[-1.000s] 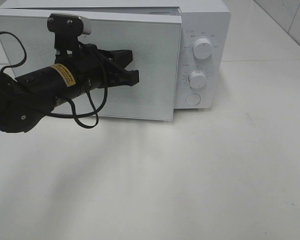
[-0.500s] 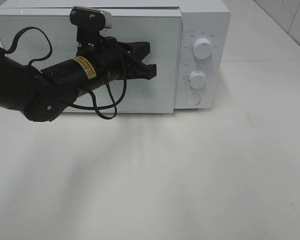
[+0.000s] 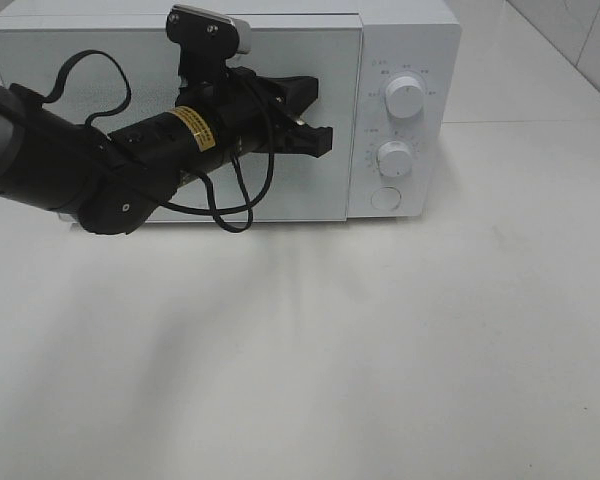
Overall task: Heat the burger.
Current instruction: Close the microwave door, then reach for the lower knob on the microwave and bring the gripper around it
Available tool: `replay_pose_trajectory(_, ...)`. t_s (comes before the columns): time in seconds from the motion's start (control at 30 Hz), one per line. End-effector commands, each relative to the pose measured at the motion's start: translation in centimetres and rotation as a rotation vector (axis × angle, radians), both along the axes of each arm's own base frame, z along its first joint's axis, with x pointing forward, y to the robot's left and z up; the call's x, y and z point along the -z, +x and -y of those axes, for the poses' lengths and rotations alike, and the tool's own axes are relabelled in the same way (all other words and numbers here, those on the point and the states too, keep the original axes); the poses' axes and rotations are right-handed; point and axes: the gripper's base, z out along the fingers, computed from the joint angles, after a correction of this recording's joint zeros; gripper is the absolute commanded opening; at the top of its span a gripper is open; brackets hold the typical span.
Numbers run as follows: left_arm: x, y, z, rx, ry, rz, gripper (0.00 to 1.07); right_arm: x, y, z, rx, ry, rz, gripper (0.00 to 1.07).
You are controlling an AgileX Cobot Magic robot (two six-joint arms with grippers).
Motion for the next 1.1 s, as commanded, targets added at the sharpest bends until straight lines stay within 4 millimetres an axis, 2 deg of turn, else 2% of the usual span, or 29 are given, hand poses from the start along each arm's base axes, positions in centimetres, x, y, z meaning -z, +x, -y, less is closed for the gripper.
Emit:
replay_pose_trajectory(0.03, -0.5, 2.2, -2.3, -0.182, -0.09, -0.051, 0.0, 0.0, -0.4, 0.0, 0.006, -0.008, 0.029, 0.76)
replay_pose_trajectory(0.27, -0.5, 2.4, -2.6, -0.178, -0.081, -0.046, 0.0, 0.0, -0.4, 0.0, 0.006, -0.008, 0.029, 0.76)
replay_pose_trajectory(0.43, -0.8, 1.3, -1.1, -0.086, -0.066, -0.047, 0.0, 0.0, -0.4, 0.0, 0.006, -0.008, 0.029, 0.76)
replay_pose_trajectory(0.5, -0.8, 0.3, 0.0, -0.033, -0.007, -0.068, 0.0, 0.0, -0.4, 0.0, 0.006, -0.008, 0.029, 0.76)
replay_pose_trajectory(0.57, -0.9, -0.1, 0.2, -0.024, 0.01, -0.078, 0.0, 0.0, -0.4, 0.0, 0.006, -0.008, 0.029, 0.76)
replay_pose_trajectory(0.6, -0.7, -0.9, 0.6, -0.006, 0.052, -0.112, 0.0, 0.0, -0.4, 0.0, 0.006, -0.008, 0.029, 0.76)
replay_pose_trajectory(0.67, -0.7, -1.4, 0.7, 0.0, 0.072, -0.131, 0.0, 0.0, -0.4, 0.0, 0.006, -0.008, 0.029, 0.76)
replay_pose_trajectory(0.7, -0.4, -2.5, 0.9, 0.013, 0.109, -0.171, 0.0, 0.0, -0.4, 0.0, 0.006, -0.008, 0.029, 0.76)
replay_pose_trajectory(0.73, -0.4, -2.5, 0.9, 0.013, 0.109, -0.171, 0.0, 0.0, -0.4, 0.0, 0.006, -0.008, 0.029, 0.76)
replay_pose_trajectory(0.8, -0.2, -4.5, 1.1, 0.033, 0.157, -0.237, 0.07, 0.0, -0.4, 0.0, 0.006, -0.008, 0.029, 0.76)
replay_pose_trajectory(0.83, -0.2, -4.5, 1.1, 0.033, 0.157, -0.237, 0.07, 0.0, -0.4, 0.0, 0.006, -0.008, 0.029, 0.76)
replay_pose_trajectory(0.9, 0.1, -6.5, 1.2, 0.057, 0.183, -0.294, 0.38, 0.0, -0.4, 0.0, 0.006, -0.008, 0.029, 0.76)
replay_pose_trajectory(0.93, 0.1, -6.5, 1.2, 0.057, 0.183, -0.294, 0.38, 0.0, -0.4, 0.0, 0.006, -0.008, 0.029, 0.76)
replay_pose_trajectory(0.97, 0.4, -8.0, 1.2, 0.078, 0.187, -0.323, 0.7, 0.0, -0.4, 0.0, 0.006, -0.008, 0.029, 0.76)
replay_pose_trajectory(1.0, 0.4, -8.0, 1.2, 0.078, 0.187, -0.323, 0.7, 0.0, -0.4, 0.0, 0.006, -0.008, 0.029, 0.76)
replay_pose_trajectory(1.07, 0.6, -9.9, 1.1, 0.1, 0.207, -0.368, 1.02, 0.0, -0.4, 0.0, 0.006, -0.008, 0.029, 0.76)
replay_pose_trajectory(1.1, 0.6, -9.9, 1.1, 0.1, 0.207, -0.368, 1.02, 0.0, -0.4, 0.0, 0.006, -0.008, 0.029, 0.76)
